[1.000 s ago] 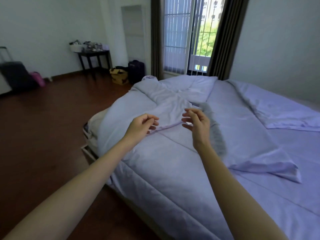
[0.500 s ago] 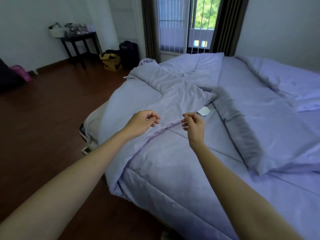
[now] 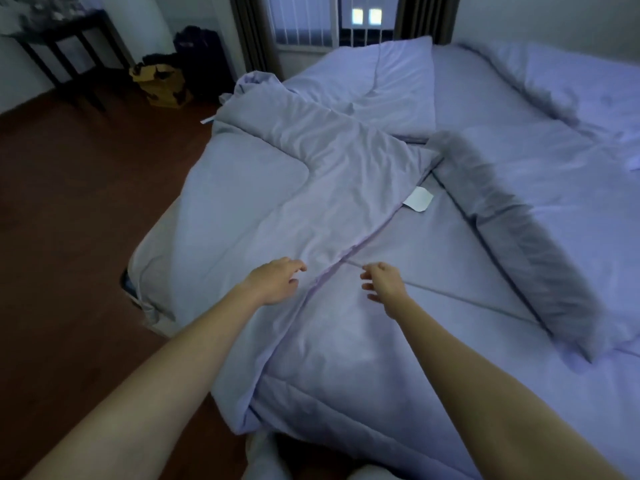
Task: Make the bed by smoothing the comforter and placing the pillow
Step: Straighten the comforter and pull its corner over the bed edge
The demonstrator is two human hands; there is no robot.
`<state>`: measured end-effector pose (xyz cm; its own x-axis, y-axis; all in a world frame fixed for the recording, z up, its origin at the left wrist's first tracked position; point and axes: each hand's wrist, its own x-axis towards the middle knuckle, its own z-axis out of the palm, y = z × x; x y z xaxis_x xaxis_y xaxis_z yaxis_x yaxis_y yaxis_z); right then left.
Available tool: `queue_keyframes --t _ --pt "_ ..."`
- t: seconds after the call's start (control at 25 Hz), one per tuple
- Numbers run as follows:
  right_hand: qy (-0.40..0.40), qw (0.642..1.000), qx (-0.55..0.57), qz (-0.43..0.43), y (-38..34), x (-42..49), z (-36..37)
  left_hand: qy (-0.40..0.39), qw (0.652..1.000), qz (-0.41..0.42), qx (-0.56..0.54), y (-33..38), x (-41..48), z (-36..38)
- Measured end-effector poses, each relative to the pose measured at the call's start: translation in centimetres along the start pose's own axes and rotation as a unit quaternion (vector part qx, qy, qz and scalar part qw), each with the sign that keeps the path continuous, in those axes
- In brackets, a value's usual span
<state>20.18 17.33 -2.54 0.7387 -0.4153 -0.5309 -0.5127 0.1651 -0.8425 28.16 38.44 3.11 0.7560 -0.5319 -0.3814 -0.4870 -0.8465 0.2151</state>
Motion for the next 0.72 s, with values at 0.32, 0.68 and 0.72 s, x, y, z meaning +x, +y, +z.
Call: queue_keyframes --t 0.32,0.68,0.72 --pt "-0.081 0.995 -0.020 0.062 6.5 0.6 13.8 -0.103 0.967 0.191 0.137 -3.3 10.2 2.3" --pt "-0.027 0.996 -0.075 -0.036 6.4 -3.6 22.0 0.000 0.898 0.269 0.349 -2.1 13.5 3.3" --pt "-0.049 0.994 -0.092 -0.038 6.1 -4.1 22.4 0.011 0.890 0.255 0.377 -2.2 13.9 2.8"
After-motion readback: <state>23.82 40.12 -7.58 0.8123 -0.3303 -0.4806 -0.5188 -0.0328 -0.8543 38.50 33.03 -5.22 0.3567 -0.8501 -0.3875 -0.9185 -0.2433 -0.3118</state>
